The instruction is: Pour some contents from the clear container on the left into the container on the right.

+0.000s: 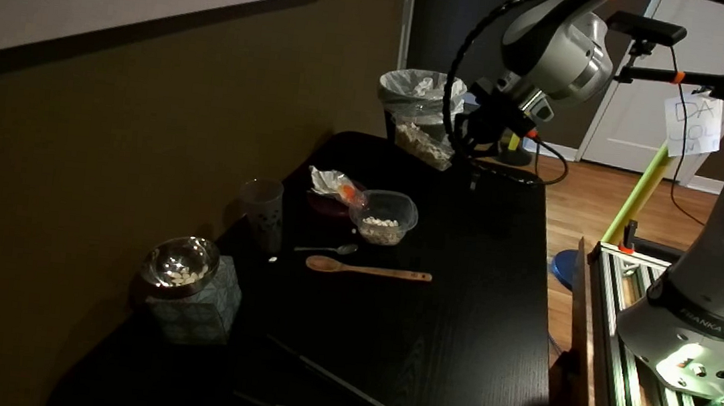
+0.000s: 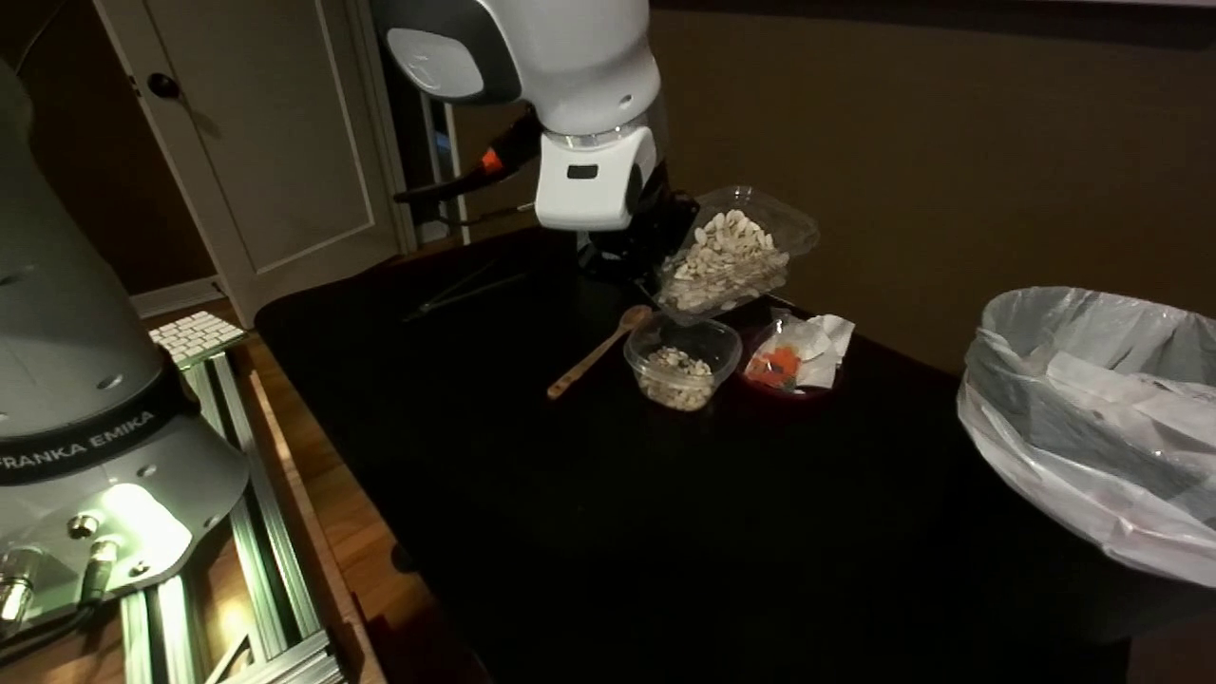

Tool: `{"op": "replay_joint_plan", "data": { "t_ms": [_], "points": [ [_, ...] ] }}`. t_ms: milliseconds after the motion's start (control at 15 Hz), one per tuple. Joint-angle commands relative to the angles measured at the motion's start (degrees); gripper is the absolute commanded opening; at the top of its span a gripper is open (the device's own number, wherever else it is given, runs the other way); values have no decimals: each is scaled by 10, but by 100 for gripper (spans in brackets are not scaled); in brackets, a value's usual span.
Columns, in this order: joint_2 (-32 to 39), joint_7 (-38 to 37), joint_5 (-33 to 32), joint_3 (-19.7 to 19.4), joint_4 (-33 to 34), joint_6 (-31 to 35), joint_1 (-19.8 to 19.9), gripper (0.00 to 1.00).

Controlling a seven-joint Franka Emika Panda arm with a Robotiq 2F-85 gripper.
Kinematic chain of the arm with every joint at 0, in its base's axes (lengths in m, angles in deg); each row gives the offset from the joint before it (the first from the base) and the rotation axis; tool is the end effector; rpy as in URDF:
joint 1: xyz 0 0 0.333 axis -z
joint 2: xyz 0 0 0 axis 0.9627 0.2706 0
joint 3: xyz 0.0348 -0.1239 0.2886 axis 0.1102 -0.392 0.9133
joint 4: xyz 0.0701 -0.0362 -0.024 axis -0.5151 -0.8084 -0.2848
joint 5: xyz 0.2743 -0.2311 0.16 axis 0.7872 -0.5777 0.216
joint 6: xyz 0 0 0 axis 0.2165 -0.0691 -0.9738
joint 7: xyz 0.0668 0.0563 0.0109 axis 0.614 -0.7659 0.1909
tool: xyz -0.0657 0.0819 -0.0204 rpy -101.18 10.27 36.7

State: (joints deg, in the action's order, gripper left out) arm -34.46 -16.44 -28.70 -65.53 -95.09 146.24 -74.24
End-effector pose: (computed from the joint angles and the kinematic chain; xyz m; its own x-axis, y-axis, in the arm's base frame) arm 0.3788 -0.1813 0.3033 -0.1162 -0.9674 -0.2249 -0.8832 0.2042 -0.4222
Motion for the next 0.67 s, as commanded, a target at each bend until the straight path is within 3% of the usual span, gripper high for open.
{"op": "replay_joint_plan", "data": {
  "t_ms": [0,267,400,600],
  "points": [
    [70,-21,-24,27,42,-126,72,0],
    [122,-156,-134,44,46,-81,122,0],
    [155,-227,-187,45,50,-39,123,0],
    [196,-280,-218,48,62,35,110,0]
  ]
}}
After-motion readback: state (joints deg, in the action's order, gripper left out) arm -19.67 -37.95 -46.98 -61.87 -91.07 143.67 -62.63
